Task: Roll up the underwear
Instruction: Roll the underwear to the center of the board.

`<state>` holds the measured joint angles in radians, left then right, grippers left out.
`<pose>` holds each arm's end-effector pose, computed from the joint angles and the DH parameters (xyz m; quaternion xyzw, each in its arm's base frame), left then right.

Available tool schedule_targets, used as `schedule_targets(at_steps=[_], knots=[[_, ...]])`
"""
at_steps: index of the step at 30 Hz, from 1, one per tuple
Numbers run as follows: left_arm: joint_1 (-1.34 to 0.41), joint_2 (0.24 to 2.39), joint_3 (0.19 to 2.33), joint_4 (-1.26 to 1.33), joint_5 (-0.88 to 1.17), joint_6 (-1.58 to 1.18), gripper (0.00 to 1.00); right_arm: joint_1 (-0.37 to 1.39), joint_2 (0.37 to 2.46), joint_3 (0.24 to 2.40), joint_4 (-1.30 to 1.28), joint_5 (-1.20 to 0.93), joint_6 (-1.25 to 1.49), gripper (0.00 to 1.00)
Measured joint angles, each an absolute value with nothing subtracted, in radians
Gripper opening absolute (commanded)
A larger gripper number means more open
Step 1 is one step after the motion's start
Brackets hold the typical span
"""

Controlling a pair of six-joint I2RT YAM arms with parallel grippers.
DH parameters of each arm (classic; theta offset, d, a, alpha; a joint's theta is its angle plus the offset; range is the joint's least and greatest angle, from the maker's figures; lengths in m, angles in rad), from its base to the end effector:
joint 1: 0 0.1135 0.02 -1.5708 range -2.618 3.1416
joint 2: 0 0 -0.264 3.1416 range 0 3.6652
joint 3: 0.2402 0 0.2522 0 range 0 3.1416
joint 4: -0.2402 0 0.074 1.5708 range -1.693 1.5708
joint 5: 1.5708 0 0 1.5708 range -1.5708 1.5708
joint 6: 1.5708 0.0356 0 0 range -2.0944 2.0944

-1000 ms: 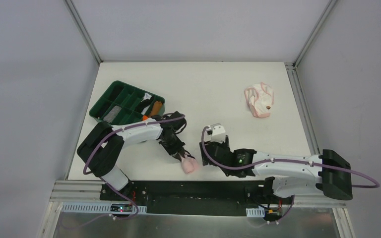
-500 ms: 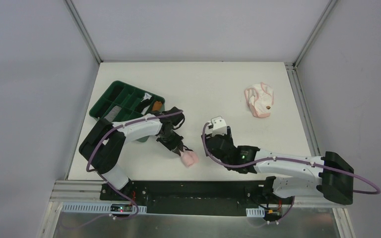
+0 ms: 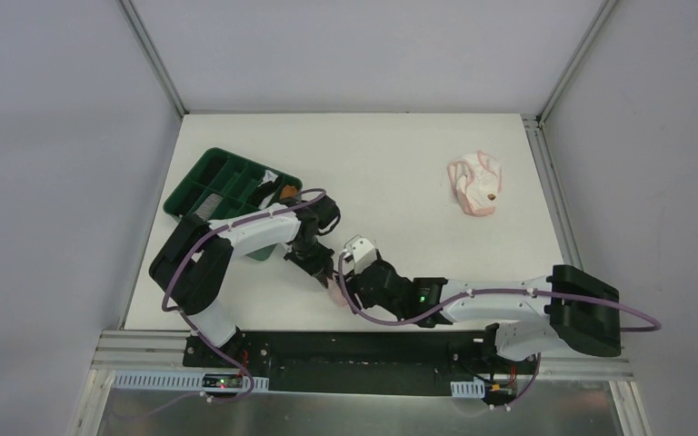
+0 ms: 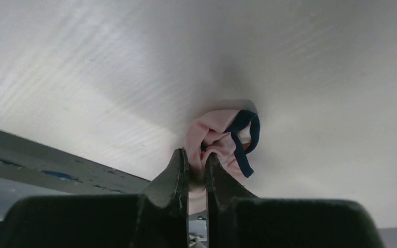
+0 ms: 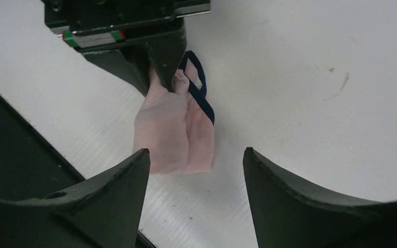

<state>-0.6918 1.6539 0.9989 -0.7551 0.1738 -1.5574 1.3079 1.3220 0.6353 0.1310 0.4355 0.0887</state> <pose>0.2195 -0.1899 0.1673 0.4102 -0.9044 0.1095 0.0435 0.0854 0.2595 0.2044 -0.4025 0.7597 0.1605 0.4849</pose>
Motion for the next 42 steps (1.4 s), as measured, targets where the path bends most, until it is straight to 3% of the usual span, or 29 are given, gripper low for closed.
schedule_targets(at_steps=[17, 35, 42], knots=[[-0.692, 1.661, 1.024, -0.847, 0.178, -1.612, 0.0, 1.359, 1.464, 0.728, 0.138, 0.309, 0.066, 0.64], [-0.692, 1.632, 1.027, -0.85, 0.178, -1.524, 0.0, 1.398, 1.522, 0.689, 0.254, 0.337, -0.009, 0.63], [-0.719, 1.673, 1.122, -0.862, 0.179, -1.492, 0.0, 1.398, 1.512, 0.665, 0.271, 0.421, -0.001, 0.64]])
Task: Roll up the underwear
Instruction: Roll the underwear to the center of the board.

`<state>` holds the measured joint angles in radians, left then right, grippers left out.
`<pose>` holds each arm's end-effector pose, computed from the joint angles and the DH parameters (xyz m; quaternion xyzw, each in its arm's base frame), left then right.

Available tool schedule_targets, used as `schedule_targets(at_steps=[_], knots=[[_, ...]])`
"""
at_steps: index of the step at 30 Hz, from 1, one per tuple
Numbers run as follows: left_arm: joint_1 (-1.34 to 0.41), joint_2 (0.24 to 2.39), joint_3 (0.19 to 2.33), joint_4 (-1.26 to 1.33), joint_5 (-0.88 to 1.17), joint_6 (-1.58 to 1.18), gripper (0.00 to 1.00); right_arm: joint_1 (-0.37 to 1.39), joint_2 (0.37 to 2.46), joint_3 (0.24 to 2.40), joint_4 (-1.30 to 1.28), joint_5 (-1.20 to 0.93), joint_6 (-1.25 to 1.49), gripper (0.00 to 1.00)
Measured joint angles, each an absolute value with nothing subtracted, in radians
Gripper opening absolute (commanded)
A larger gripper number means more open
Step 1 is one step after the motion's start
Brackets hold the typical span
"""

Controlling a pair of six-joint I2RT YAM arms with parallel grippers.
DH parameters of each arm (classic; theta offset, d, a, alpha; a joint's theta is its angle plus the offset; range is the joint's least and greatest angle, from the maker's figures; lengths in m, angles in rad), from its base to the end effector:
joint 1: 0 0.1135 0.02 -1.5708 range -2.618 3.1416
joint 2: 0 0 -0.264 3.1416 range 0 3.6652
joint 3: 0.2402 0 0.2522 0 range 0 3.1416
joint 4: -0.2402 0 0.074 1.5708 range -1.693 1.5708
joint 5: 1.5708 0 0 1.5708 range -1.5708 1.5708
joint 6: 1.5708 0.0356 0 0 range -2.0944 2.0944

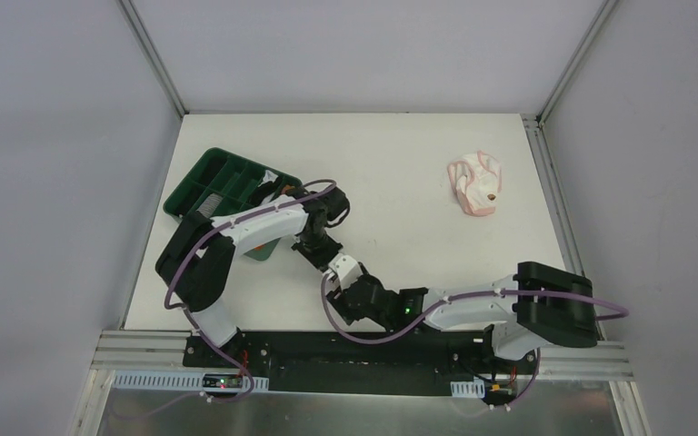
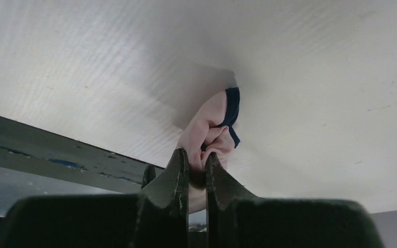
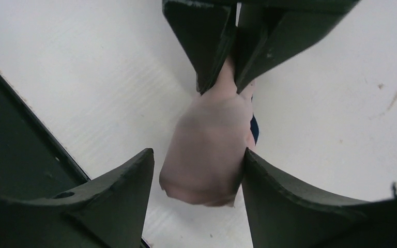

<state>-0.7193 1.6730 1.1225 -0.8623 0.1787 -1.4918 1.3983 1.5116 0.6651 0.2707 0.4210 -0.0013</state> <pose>0.2247 -0.2052 0.1914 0.3675 -0.9224 0.1102 0.0442 0.0660 0.2940 0.1753 -0.4772 0.7216 0.1595 0.4755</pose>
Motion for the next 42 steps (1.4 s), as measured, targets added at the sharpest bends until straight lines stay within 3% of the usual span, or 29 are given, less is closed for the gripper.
schedule_targets(at_steps=[13, 26, 34, 38, 42], knots=[[-0.76, 1.868, 1.261, -0.819, 0.204, -1.509, 0.0, 1.398, 1.176, 0.459, 0.202, 0.573, 0.104, 0.7], [-0.76, 1.881, 1.271, -0.808, 0.228, -1.53, 0.0, 1.398, 1.344, 0.525, 0.191, 0.579, 0.072, 0.64], [-0.76, 1.881, 1.259, -0.807, 0.233, -1.529, 0.0, 1.397, 1.415, 0.558, 0.234, 0.571, 0.044, 0.48], [-0.759, 1.881, 1.249, -0.804, 0.235, -1.529, 0.0, 1.394, 1.435, 0.558, 0.252, 0.568, 0.043, 0.46], [-0.758, 1.881, 1.246, -0.801, 0.236, -1.529, 0.0, 1.392, 1.449, 0.557, 0.265, 0.563, 0.044, 0.29]])
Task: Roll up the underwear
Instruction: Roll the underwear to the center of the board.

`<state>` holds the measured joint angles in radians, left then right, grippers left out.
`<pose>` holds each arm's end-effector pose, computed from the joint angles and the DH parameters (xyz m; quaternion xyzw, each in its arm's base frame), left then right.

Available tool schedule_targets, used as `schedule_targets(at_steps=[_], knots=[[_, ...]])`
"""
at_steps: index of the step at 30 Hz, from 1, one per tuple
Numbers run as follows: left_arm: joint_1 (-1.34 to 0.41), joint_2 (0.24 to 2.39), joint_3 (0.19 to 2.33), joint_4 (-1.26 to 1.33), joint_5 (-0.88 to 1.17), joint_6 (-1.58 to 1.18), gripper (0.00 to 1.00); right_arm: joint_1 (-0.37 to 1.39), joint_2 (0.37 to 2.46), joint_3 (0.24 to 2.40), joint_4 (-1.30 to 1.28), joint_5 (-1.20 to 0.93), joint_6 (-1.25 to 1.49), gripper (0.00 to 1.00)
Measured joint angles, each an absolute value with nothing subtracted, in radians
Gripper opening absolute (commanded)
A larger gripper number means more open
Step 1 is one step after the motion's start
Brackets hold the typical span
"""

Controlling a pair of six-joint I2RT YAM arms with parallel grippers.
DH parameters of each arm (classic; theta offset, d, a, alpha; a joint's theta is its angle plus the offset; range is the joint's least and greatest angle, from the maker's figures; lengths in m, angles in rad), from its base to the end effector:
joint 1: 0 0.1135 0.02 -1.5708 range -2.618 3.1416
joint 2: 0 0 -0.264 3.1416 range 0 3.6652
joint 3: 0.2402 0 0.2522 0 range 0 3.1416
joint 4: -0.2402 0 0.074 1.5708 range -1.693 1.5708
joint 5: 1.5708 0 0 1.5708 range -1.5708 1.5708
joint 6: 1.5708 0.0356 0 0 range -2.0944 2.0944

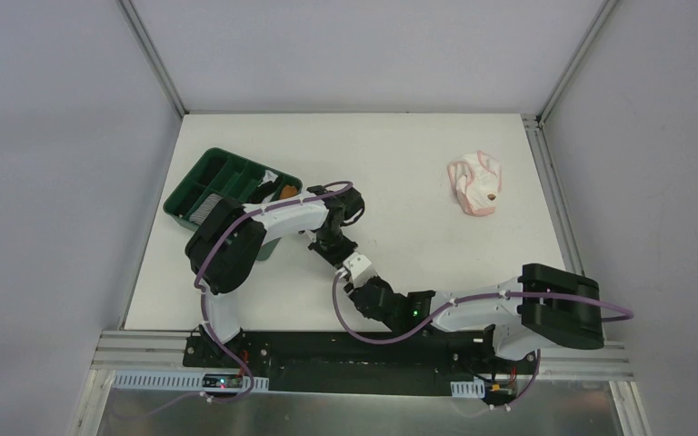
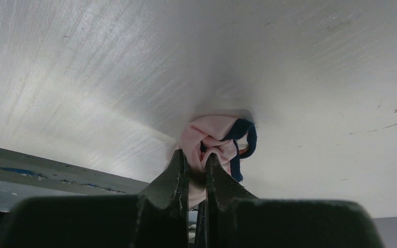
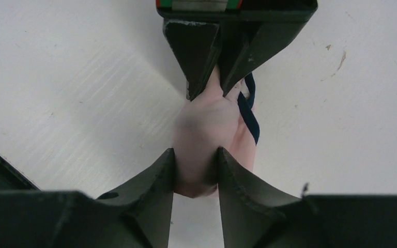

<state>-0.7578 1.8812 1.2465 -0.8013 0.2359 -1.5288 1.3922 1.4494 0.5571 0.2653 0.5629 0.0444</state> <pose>0.2471 -0.2453 0.1603 0.3652 -0.9211 0.1095 0.0791 0.0672 0.2651 0.1614 -0.4353 0.7474 0.1011 0.4916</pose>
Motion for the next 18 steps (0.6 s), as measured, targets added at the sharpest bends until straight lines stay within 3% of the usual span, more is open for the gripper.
schedule_targets(at_steps=[5, 10, 15, 18], knots=[[-0.757, 1.881, 1.246, -0.801, 0.236, -1.527, 0.0, 1.39, 1.454, 0.557, 0.276, 0.562, 0.05, 0.0], [-0.756, 1.88, 1.246, -0.793, 0.236, -1.497, 0.03, 1.372, 1.45, 0.546, 0.295, 0.551, 0.107, 0.0], [-0.756, 1.857, 1.225, -0.757, 0.233, -1.451, 0.41, 1.317, 1.384, 0.45, 0.406, 0.472, 0.222, 0.0], [-0.756, 1.822, 1.195, -0.725, 0.226, -1.423, 0.56, 1.287, 1.364, 0.406, 0.467, 0.424, 0.287, 0.0]])
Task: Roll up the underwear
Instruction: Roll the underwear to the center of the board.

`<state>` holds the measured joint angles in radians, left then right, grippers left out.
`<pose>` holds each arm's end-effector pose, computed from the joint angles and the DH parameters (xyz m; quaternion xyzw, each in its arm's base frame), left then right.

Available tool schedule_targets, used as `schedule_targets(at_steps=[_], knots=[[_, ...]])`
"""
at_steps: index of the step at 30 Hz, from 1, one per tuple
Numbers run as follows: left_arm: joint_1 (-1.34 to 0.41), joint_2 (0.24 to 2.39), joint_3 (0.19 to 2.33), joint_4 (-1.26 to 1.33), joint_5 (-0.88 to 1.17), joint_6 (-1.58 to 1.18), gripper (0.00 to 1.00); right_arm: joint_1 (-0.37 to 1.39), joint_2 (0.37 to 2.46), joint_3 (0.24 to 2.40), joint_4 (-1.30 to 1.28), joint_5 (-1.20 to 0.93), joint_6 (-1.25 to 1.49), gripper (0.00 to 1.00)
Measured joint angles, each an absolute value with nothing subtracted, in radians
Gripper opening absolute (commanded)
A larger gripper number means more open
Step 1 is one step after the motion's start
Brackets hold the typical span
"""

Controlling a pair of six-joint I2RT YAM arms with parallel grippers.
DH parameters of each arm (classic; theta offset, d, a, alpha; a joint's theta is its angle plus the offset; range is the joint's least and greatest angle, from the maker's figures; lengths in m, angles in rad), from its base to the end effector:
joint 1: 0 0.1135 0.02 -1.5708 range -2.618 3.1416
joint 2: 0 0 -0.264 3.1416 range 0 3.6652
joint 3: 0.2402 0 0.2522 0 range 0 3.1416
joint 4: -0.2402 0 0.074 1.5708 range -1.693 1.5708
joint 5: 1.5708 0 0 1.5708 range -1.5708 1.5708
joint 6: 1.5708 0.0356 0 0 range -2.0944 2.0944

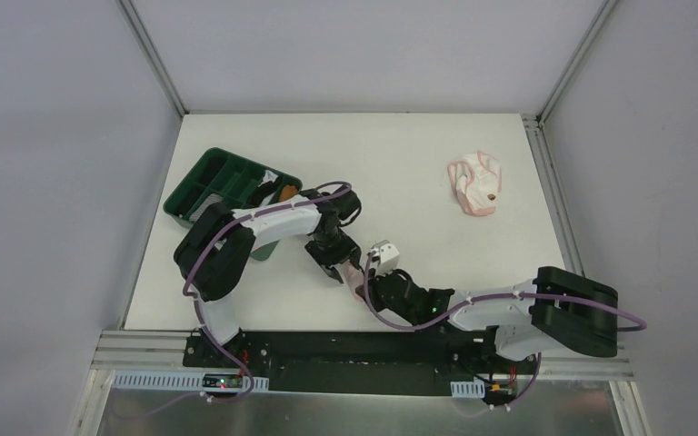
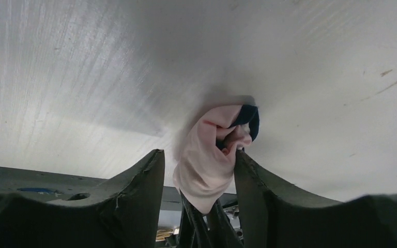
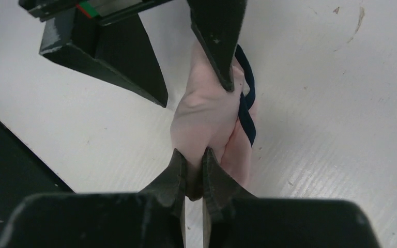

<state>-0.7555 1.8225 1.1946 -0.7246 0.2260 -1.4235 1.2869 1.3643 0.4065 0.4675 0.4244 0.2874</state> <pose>0.2440 -0.2408 0.1677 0.3122 -0.9372 0.1478 0.0493 0.0840 0.2357 0.1559 -0.3067 0.7877 0.2287 0.4829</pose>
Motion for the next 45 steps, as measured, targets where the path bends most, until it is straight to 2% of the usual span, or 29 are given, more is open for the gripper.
schedule_targets(at_steps=[5, 9, 12, 16, 22, 30, 35, 45], knots=[[-0.756, 1.772, 1.143, -0.669, 0.226, -1.396, 0.78, 1.255, 1.362, 0.36, 0.556, 0.374, 0.368, 0.0], [-0.756, 1.737, 1.111, -0.63, 0.225, -1.383, 0.86, 1.227, 1.361, 0.318, 0.635, 0.337, 0.437, 0.0], [-0.756, 1.699, 1.092, -0.608, 0.224, -1.371, 0.89, 1.204, 1.36, 0.281, 0.698, 0.308, 0.487, 0.0], [-0.756, 1.632, 1.059, -0.569, 0.222, -1.364, 0.89, 1.168, 1.354, 0.22, 0.794, 0.27, 0.556, 0.0], [-0.756, 1.539, 0.964, -0.462, 0.235, -1.348, 0.81, 1.114, 1.351, 0.102, 0.968, 0.233, 0.672, 0.0], [-0.773, 1.491, 0.802, -0.289, 0.308, -1.321, 0.88, 1.061, 1.511, 0.019, 1.271, 0.193, 0.801, 0.0], [-0.788, 1.499, 0.755, -0.165, 0.357, -1.323, 0.8, 1.031, 1.665, 0.016, 1.457, 0.163, 0.858, 0.0], [-0.806, 1.551, 0.689, 0.065, 0.388, -1.346, 0.71, 1.003, 1.681, 0.013, 1.485, 0.12, 0.879, 0.0]])
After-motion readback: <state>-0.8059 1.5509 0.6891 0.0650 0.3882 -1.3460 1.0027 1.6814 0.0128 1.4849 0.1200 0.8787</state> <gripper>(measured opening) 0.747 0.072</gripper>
